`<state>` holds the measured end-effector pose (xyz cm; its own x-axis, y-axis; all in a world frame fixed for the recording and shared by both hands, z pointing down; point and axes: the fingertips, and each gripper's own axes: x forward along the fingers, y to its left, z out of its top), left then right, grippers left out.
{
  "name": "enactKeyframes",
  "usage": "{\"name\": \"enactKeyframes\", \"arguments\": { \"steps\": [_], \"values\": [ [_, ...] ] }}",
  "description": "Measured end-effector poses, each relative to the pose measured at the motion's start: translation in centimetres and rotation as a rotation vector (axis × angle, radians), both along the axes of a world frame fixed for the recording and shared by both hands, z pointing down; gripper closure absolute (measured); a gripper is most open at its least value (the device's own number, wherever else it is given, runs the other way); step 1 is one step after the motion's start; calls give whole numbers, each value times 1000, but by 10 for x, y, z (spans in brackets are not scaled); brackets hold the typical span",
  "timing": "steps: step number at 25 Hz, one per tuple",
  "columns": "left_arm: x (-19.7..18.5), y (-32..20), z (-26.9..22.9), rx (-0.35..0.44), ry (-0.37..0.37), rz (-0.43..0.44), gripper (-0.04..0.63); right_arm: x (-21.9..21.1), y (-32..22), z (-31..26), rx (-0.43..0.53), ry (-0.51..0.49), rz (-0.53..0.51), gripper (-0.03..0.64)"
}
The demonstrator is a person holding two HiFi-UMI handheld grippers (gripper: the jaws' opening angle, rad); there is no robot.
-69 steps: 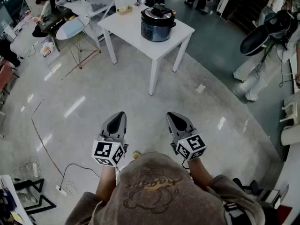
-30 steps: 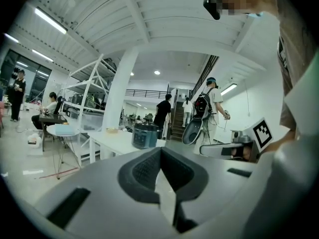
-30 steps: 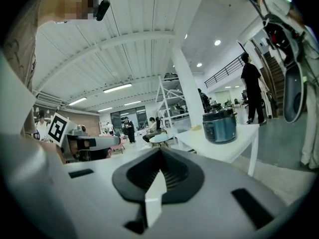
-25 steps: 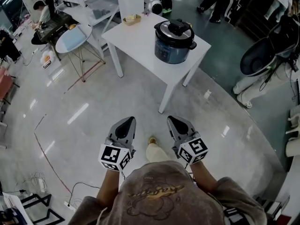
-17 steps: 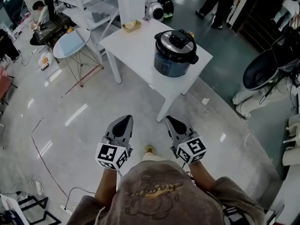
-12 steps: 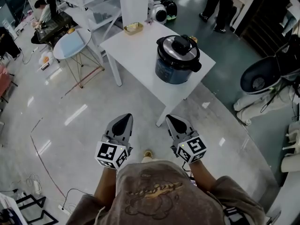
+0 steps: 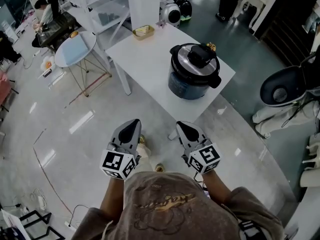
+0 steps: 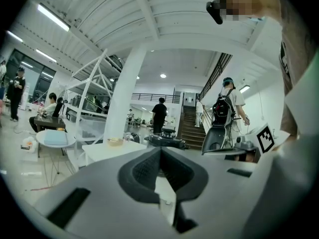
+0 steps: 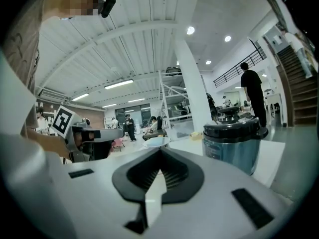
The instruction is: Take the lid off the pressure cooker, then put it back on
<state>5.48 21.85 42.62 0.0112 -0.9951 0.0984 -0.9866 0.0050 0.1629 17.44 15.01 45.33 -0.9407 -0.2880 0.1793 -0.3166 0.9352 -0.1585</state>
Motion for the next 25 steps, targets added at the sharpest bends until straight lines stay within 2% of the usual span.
{"name": "enactKeyframes", "arguments": {
  "steps": [7,15,19,25],
  "values": [
    [-44,-50,-15,0,-9,70,592,-41,-42,-16,23,10,48,626],
    [-96,-122,-20,9,1,191,592,-77,-101,-23,39,7,199,626],
    [-108,-154,-26,20,25,316,592,-89,-121,-29,47,6,289,626],
    [-101,-199,-35,37,32,503,592,-81,-142,-35,58,13,452,626]
  ]
}}
